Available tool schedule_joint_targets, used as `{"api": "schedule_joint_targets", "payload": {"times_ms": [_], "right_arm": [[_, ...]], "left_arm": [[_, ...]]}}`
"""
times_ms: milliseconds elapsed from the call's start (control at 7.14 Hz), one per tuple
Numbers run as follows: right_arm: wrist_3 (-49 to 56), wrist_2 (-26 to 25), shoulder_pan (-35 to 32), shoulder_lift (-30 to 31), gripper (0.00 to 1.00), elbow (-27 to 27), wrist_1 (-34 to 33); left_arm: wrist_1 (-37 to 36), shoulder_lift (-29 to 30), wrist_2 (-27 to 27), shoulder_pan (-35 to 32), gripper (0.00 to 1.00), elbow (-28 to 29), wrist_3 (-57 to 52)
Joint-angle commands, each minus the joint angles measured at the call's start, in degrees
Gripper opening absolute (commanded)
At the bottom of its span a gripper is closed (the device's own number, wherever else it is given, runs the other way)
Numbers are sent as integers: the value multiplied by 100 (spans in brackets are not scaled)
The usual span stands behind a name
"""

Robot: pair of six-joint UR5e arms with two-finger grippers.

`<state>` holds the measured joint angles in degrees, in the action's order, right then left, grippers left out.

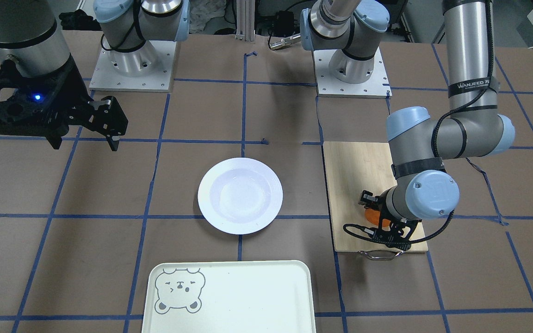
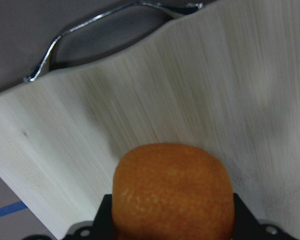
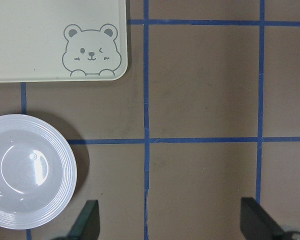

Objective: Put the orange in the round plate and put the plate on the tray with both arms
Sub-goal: 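Lift the orange with the left gripper and carry it over the white bowl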

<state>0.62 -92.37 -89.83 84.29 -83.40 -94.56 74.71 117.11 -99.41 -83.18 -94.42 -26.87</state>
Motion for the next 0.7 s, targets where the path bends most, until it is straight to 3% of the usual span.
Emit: {"api": "schedule_joint_targets", "payload": {"times_ms": [0,560], "right_arm": [[0,8,0,0,100,-9,7],[0,0,0,0,100,-9,7]], "left_arm": [[531,-170,507,-206,16,273,382],[625,-233,1537,-1960,16,389,3831]]}}
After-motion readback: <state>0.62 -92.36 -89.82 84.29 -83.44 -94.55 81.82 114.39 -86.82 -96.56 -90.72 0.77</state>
